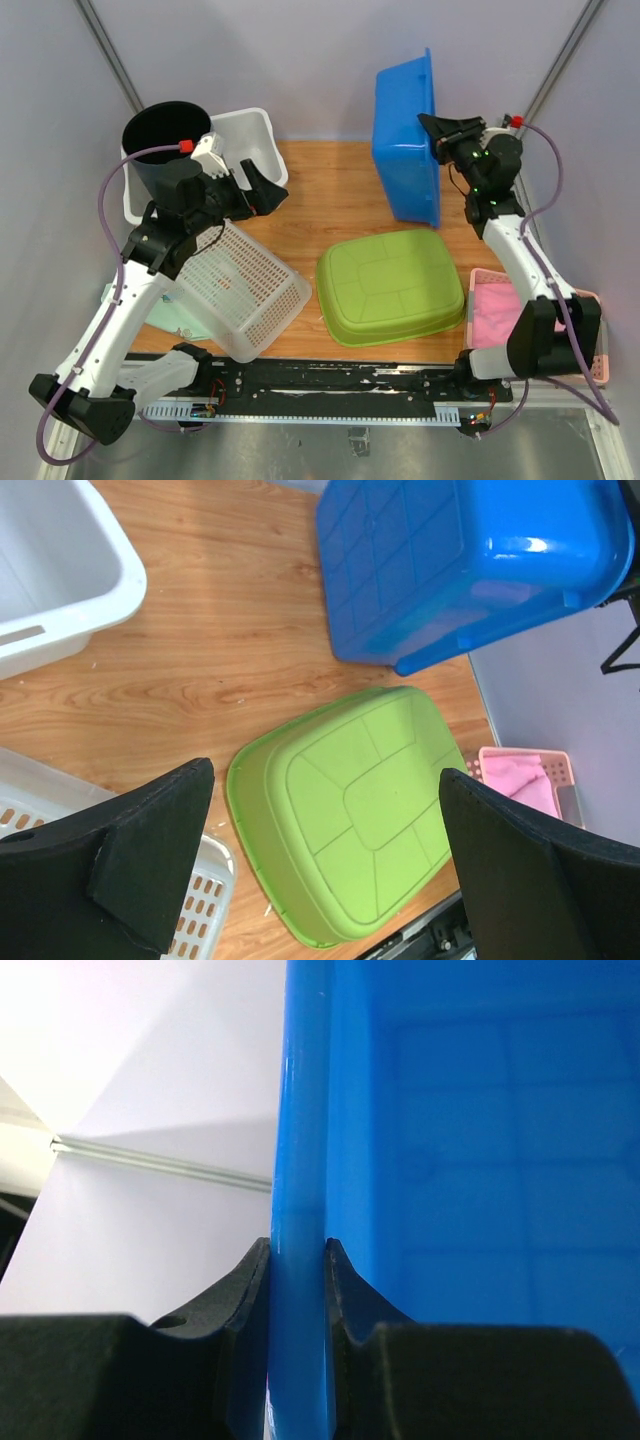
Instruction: Turn the large container upside down
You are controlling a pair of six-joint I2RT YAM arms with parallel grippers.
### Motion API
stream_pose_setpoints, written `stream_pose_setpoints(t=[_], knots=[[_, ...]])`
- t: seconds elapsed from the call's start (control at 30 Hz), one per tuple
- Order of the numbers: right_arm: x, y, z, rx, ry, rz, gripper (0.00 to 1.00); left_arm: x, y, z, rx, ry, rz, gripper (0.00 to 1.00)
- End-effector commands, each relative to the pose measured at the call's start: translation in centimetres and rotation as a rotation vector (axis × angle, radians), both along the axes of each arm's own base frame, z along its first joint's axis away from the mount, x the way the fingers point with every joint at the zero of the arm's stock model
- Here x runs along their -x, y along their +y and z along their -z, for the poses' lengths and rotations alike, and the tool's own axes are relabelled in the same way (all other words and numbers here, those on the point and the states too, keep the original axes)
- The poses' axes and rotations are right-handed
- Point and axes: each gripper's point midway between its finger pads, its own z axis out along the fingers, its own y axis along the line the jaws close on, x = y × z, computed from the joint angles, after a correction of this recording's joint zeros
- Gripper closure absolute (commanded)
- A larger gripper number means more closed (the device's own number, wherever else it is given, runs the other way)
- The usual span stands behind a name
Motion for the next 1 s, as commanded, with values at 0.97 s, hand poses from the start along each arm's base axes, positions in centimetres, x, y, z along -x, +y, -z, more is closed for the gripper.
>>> stream_pose_setpoints(t=[0.97], knots=[[-0.7,-0.8,5.7,-0.453,0.101,-0.011,0.99,0.1,0.8,-2.4,-0.004,-0.039,-0.041,0.01]])
